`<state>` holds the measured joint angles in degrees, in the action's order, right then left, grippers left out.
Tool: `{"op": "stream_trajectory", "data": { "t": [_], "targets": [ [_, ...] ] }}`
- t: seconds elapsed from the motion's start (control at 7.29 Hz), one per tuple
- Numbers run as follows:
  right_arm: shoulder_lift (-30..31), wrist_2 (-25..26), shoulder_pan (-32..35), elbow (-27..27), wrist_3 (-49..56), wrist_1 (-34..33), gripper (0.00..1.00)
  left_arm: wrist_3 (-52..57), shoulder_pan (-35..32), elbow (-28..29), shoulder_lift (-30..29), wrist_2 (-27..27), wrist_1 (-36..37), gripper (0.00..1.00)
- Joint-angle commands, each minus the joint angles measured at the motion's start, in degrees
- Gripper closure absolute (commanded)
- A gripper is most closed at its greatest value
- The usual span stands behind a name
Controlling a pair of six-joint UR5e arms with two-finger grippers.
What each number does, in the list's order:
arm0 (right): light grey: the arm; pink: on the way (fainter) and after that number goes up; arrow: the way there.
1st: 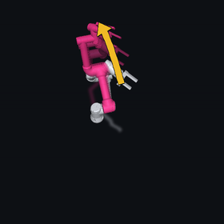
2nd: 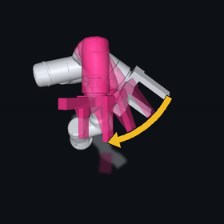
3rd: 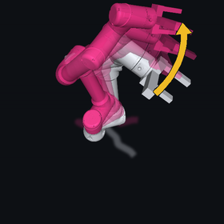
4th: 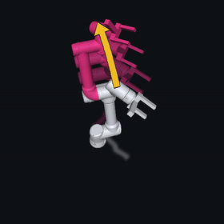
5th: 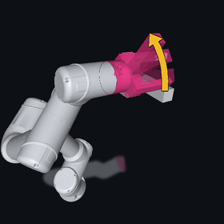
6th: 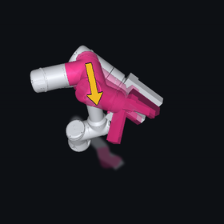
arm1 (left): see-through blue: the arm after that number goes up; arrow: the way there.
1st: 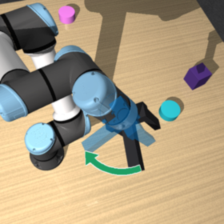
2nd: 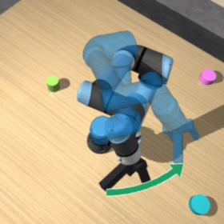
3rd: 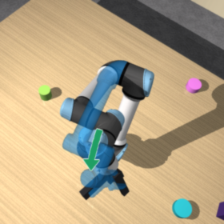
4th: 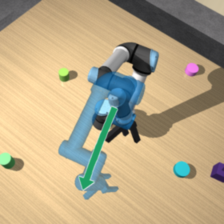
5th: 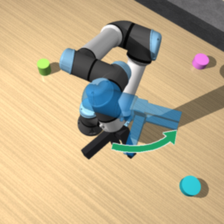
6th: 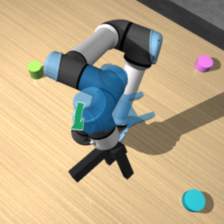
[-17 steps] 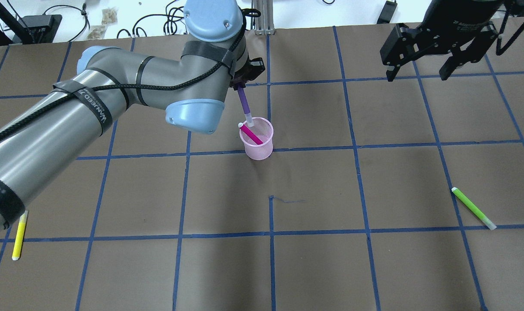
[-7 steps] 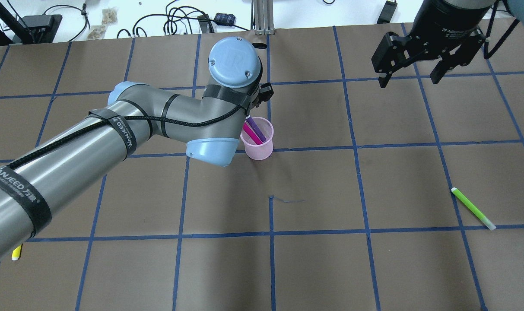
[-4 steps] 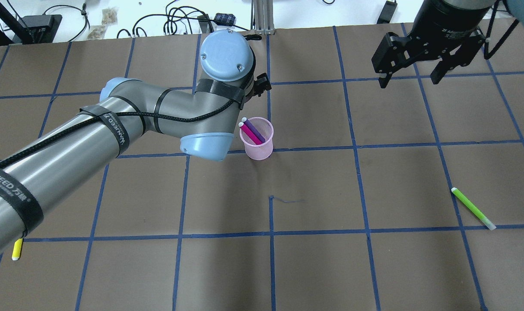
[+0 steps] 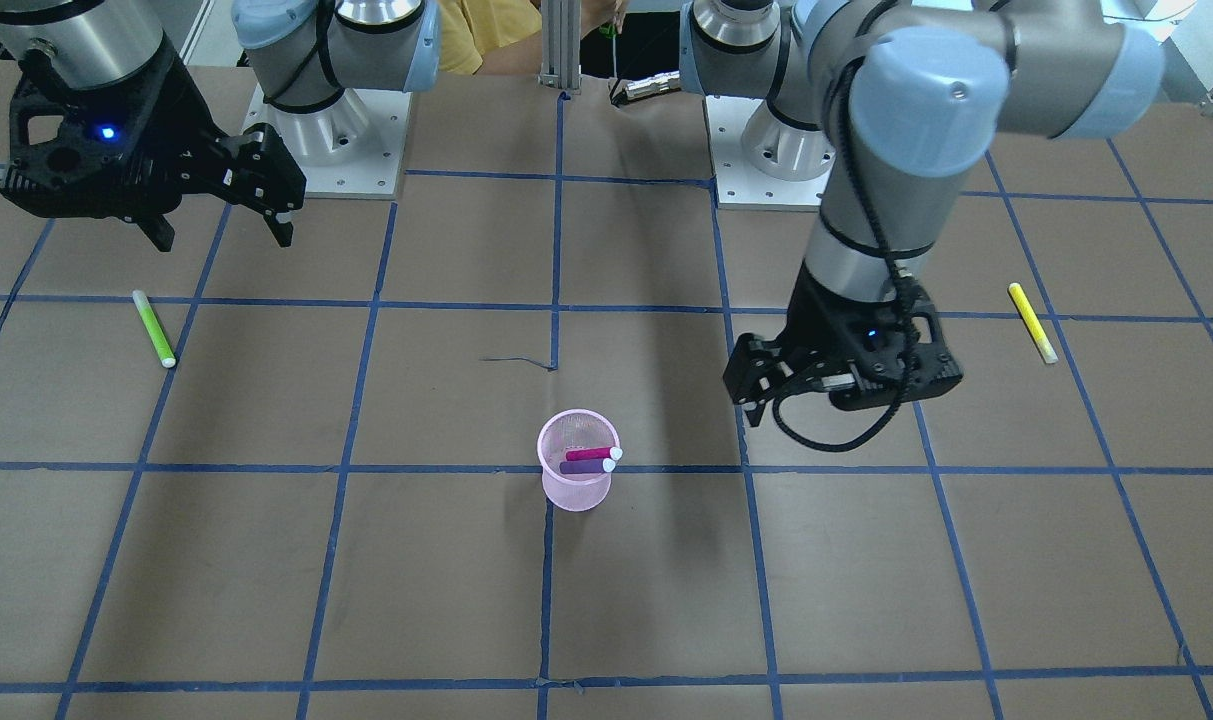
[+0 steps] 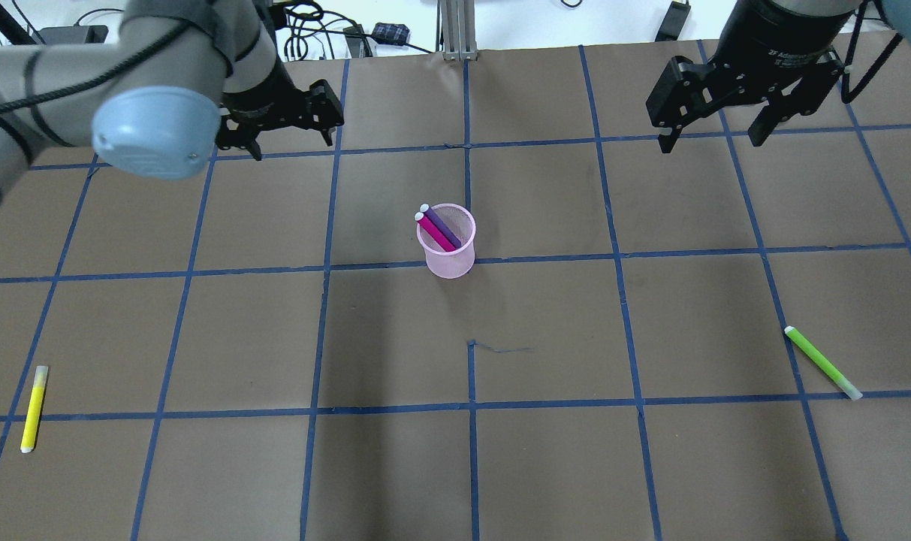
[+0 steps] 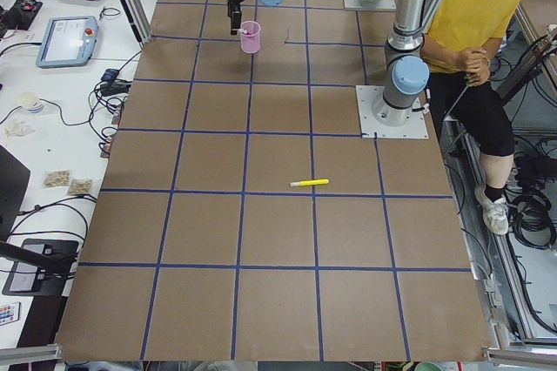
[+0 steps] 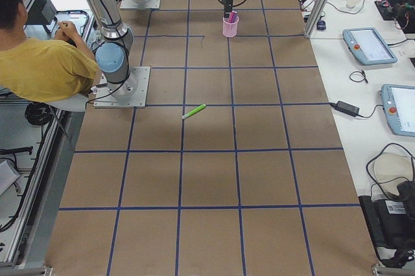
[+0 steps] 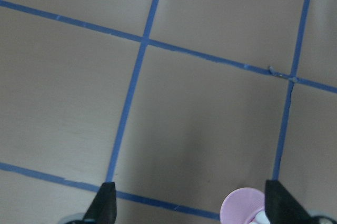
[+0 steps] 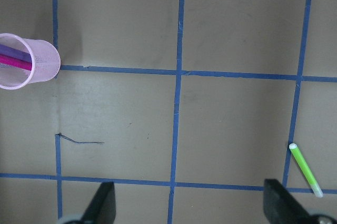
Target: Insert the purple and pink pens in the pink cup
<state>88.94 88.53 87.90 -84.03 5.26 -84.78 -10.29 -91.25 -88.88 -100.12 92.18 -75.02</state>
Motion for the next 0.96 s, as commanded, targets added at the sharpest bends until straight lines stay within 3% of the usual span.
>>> {"op": "stream_trajectory", "data": {
  "t": [0.0, 0.41, 0.69, 0.82],
  "targets": [
    [0.0, 0.2, 0.0, 0.1, -0.8, 0.1, 0.00, 7.3, 4.0, 2.8, 5.1, 0.0, -14.0, 0.00],
    [-0.1, 0.2, 0.0, 0.4, -1.2, 0.2, 0.00, 19.4, 3.9, 2.3, 8.9, -3.0, -21.9, 0.00],
    [0.0, 0.1, 0.0, 0.2, -1.2, 0.1, 0.00, 20.9, 4.6, 2.2, 10.1, -2.6, -21.3, 0.00],
    [0.0, 0.1, 0.0, 0.2, -1.2, 0.1, 0.00, 19.2, 4.6, 2.1, 9.4, -2.6, -17.0, 0.00]
  ]
}}
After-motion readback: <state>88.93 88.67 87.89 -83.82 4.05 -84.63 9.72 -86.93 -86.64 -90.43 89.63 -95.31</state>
